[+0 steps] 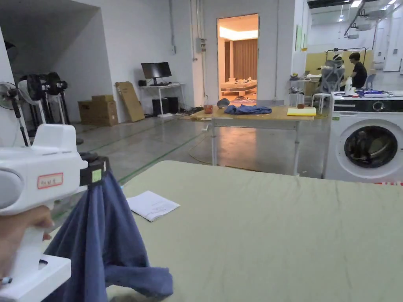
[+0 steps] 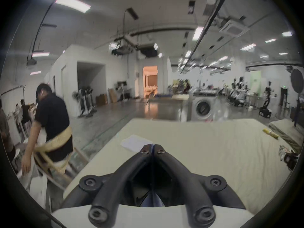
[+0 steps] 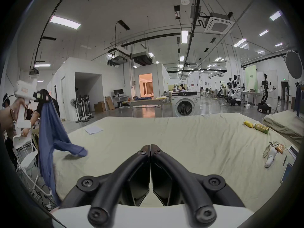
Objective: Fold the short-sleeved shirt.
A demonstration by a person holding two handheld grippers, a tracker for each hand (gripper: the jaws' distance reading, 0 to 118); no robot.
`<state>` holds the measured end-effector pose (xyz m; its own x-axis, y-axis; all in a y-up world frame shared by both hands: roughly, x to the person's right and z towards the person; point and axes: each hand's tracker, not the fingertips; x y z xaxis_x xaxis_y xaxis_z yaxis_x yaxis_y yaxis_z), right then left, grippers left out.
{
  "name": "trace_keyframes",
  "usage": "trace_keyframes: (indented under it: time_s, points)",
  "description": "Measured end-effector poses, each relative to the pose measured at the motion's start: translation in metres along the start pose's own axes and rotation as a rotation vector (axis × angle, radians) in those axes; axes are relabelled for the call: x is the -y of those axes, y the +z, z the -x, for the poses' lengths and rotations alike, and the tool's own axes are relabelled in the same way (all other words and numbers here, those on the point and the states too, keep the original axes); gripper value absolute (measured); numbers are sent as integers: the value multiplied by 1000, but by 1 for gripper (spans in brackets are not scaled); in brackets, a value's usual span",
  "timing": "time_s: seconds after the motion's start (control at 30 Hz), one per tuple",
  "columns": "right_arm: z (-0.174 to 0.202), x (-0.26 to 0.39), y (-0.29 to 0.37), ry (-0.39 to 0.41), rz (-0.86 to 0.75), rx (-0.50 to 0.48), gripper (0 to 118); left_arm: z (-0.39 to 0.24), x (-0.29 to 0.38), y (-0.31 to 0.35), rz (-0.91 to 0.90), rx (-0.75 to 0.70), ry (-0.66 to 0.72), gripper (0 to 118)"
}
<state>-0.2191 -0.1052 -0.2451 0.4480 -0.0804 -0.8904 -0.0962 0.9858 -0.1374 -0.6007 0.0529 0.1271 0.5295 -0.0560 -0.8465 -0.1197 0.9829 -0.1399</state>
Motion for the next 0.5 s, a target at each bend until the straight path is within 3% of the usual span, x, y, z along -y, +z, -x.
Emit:
trace_keyframes:
  time_s: [0.13, 0.3, 0.5]
  points:
    - [-11, -16, 23, 4, -60, 29, 0, -66, -79, 42, -135, 162, -80, 0]
    - [-30, -28, 50, -16, -112, 79, 0, -147, -139, 62, -176, 410, -2, 0]
    - [-62, -37, 81, -25, -152, 165, 0, -254, -132, 40, -4, 588, -78, 0]
